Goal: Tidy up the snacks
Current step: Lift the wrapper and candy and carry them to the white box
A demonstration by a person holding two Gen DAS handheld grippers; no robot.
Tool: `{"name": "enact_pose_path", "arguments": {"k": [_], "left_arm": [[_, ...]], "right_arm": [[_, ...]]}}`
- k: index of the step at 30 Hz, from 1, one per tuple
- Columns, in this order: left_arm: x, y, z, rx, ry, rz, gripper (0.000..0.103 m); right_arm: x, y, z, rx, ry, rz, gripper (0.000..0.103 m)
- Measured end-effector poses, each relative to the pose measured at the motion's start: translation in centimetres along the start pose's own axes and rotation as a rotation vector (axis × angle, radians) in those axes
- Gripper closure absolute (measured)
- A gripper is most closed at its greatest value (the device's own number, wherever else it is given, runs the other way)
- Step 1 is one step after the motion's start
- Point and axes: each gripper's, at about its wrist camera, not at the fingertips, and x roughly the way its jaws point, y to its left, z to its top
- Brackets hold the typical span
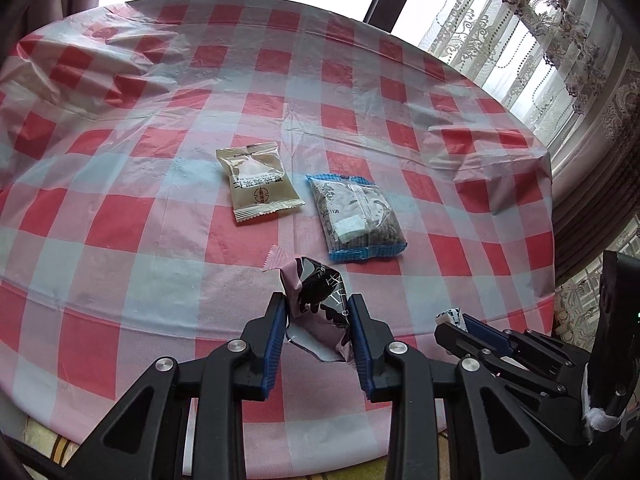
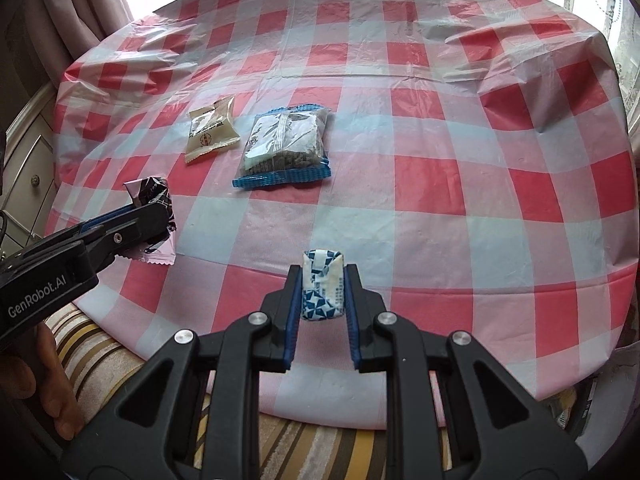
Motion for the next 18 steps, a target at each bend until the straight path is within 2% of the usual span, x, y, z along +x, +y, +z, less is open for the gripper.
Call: {"name": "enact_pose_path", "arguments": {"k": [18], "left_arm": [[-0.4, -8.1, -2.0, 0.146, 0.044, -0.093, 0.071]], "right_arm": [[-4.8, -6.1, -3.1, 0.114, -0.057, -0.046, 0.080]]}}
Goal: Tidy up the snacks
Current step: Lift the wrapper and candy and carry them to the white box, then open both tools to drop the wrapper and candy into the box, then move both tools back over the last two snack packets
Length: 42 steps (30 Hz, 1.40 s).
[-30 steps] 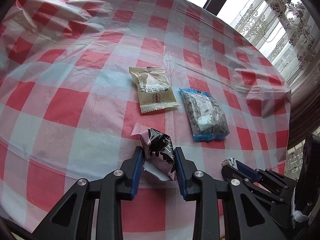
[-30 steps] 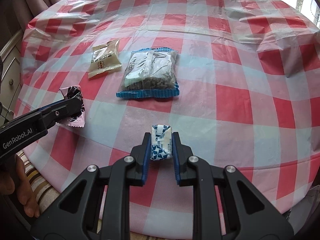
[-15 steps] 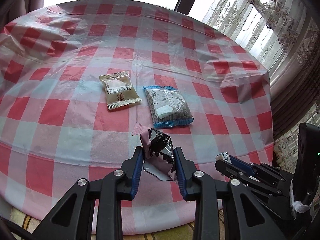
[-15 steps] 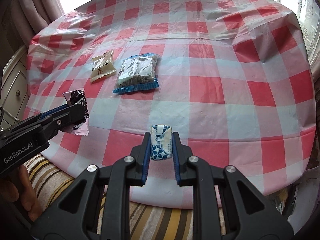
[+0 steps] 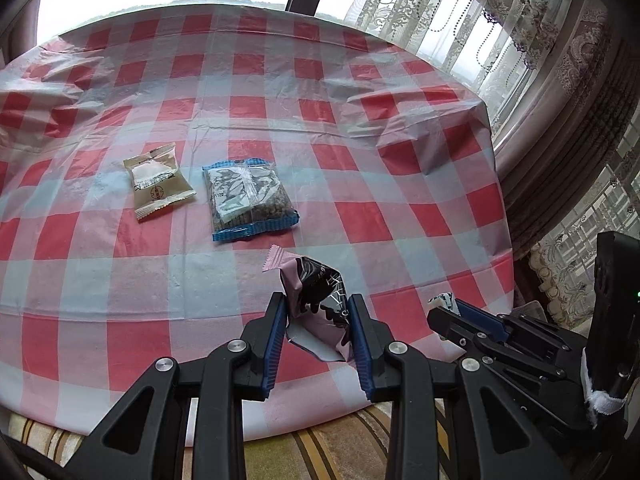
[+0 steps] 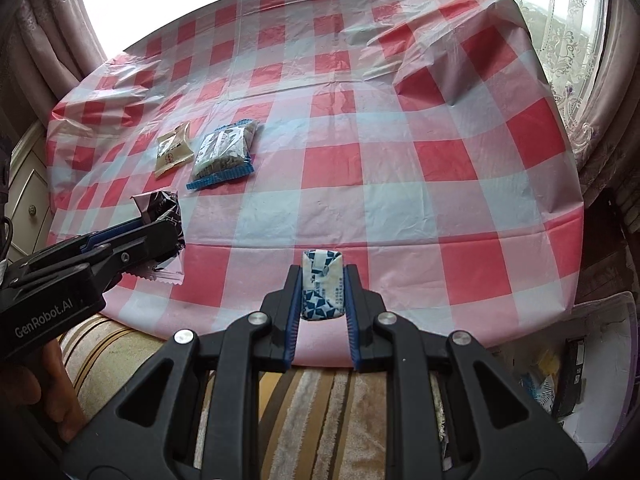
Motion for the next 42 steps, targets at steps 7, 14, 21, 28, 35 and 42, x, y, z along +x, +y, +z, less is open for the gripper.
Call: {"name": "enact_pose_path", "arguments": {"k": [7, 14, 21, 28, 35, 42], "left_arm": [[0.8, -4.3, -0.4, 0.079, 0.030, -0.048, 0.071], [2.0, -9.3, -1.2, 0.180, 0.073, -0.103, 0.071], [3.0, -14.0, -2.1, 0.268, 0.122, -0.168, 0.071], [3.7, -17.7, -3.1, 0.335, 0.159, -0.218, 0.070], [3.8, -21.2, -4.3, 0.399, 0.196, -0.323, 0.068], [3.7, -22.2, -4.8, 0.411, 0.213, -0.370, 0.053]], "right_arm": [[-1.3, -3.7, -1.5, 0.057, -0.009, -0.035, 0.080], [-3.3, -8.9, -3.3, 0.146, -0.023, -0.095, 0.080], [-5.3, -14.7, -4.6, 0.253, -0.046, -0.168, 0.080], [-7.1, -18.5, -4.9, 0.317, -0.087, -0.225, 0.080], [-8.4, -20.6, -5.0, 0.356, -0.116, -0.270, 0.078], [-9.2, -21.6, -5.2, 0.380, -0.138, -0.281, 0.048]]}}
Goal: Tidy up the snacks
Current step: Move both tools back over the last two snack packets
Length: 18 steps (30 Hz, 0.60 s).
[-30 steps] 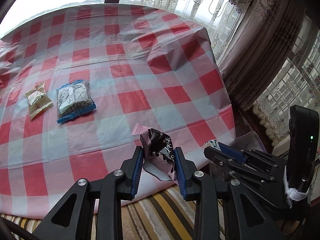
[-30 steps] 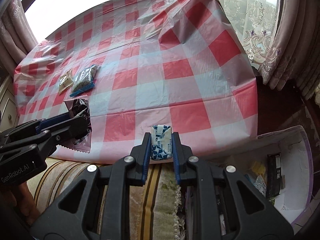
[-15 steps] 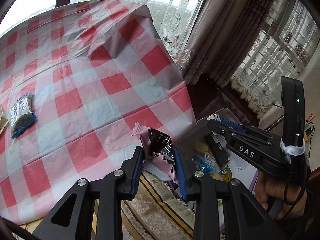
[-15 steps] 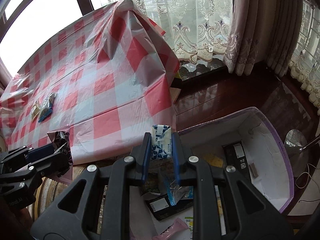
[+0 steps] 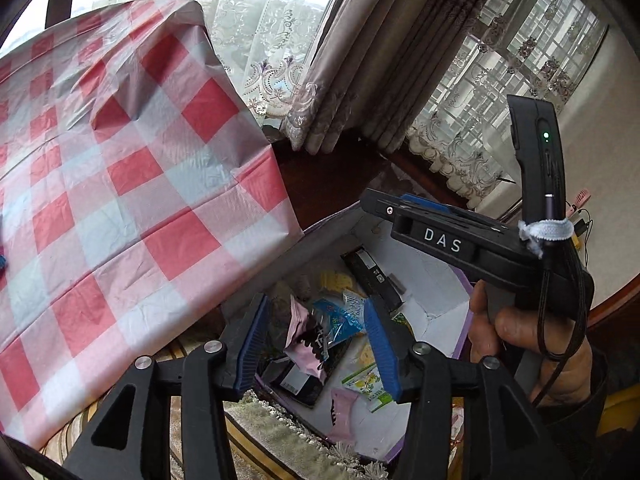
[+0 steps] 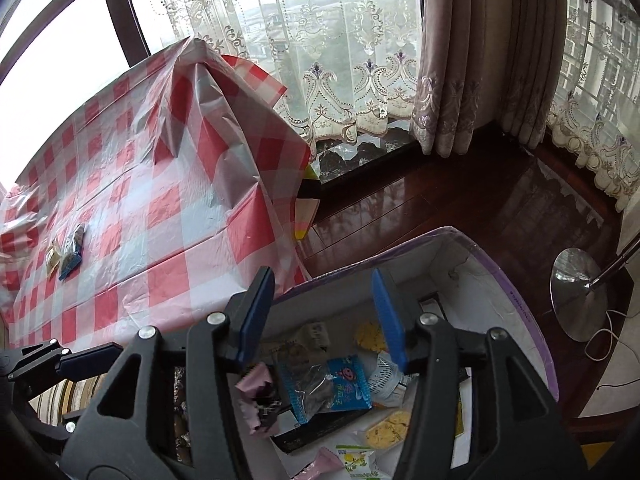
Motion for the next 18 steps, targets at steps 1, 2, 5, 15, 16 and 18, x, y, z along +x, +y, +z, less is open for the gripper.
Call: {"name": "enact_pose_path", "arguments": {"k": [1, 2, 5, 15, 16, 18], "left_arm": [[-0.1, 0.2, 0.0, -0.007, -0.004, 0.003, 0.053], [-0.2, 0.3, 0.0, -0.012, -0.009, 0.007, 0.053], [-0.5, 0.8, 0.2, -0.019, -0.026, 0.026, 0.053], [-4.9, 0.5, 0.8, 0.052, -0.293, 0.311, 0.025], [-5.3, 0.5, 0.8, 0.066, -0.325, 0.364, 0.020], [-6.2, 0.7, 0.8, 0.118, -0.380, 0.433, 0.019]], "right_arm": [[-0.1, 0.0, 0.1, 0.003, -0.002, 0.001, 0.046], [-0.2, 0.0, 0.1, 0.004, -0.006, 0.002, 0.044], [-0.3, 0.4, 0.2, 0.001, -0.011, 0.006, 0.041], [-2.7, 2.8, 1.2, -0.051, -0.104, -0.007, 0.018], [-2.9, 3.2, 1.3, -0.060, -0.111, -0.016, 0.015], [-3.3, 4.2, 1.6, -0.082, -0.129, -0.052, 0.012]]}}
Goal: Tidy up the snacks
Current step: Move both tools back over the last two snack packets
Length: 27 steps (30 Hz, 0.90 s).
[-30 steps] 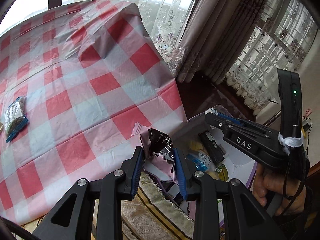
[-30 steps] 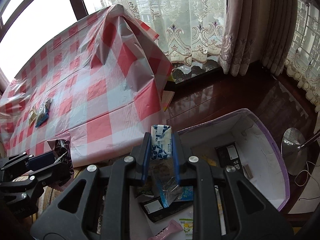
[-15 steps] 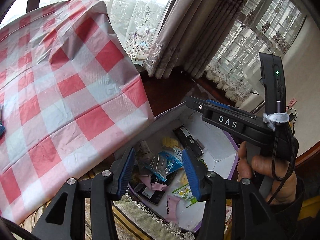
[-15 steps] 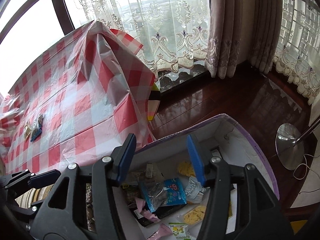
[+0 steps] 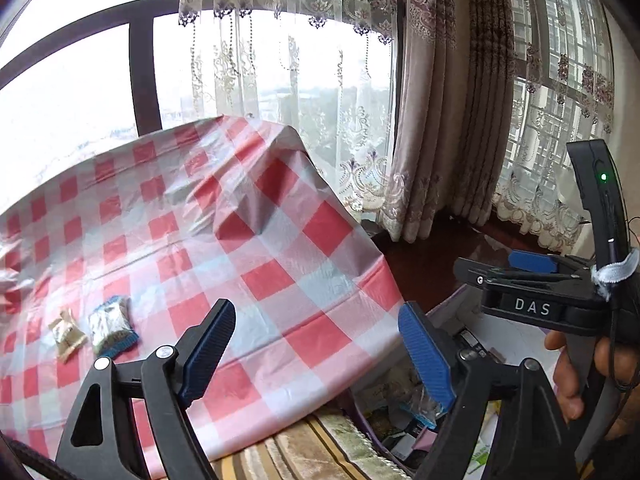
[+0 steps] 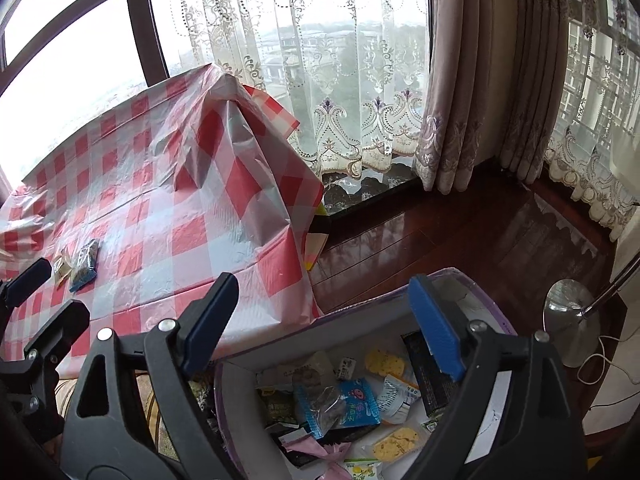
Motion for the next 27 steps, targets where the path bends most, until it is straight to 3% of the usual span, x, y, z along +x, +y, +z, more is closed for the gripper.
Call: {"name": "enact_pose_path", "arguments": {"k": [4, 7, 11, 22, 27], "left_arm": [[-0.6, 1.3, 0.3, 0.061, -0.068, 0.110, 0.018], [-1.0, 3.3, 0.5, 0.035, -0.081, 0.112, 0.018], [-1.3, 6.5, 0.1, -0.042, -0.075, 0.106, 0.018], [-3.0, 17.3, -2.8, -0.323, -0.048, 0.232, 0.018], [-3.5, 22.3, -4.5, -0.430, -0.032, 0.299, 0.018]], "right_arm": [[-0.5, 2.1, 0.4, -0.040, -0.032, -0.079, 0.011], [-0.8, 3.6, 0.6, -0.060, -0.064, -0.070, 0.008], [-1.3, 6.4, 0.4, -0.107, -0.105, -0.031, 0.007], [-0.3, 15.6, 0.0, -0.196, -0.062, 0.193, 0.007], [1.2, 19.8, 0.0, -0.221, -0.050, 0.228, 0.007]]}}
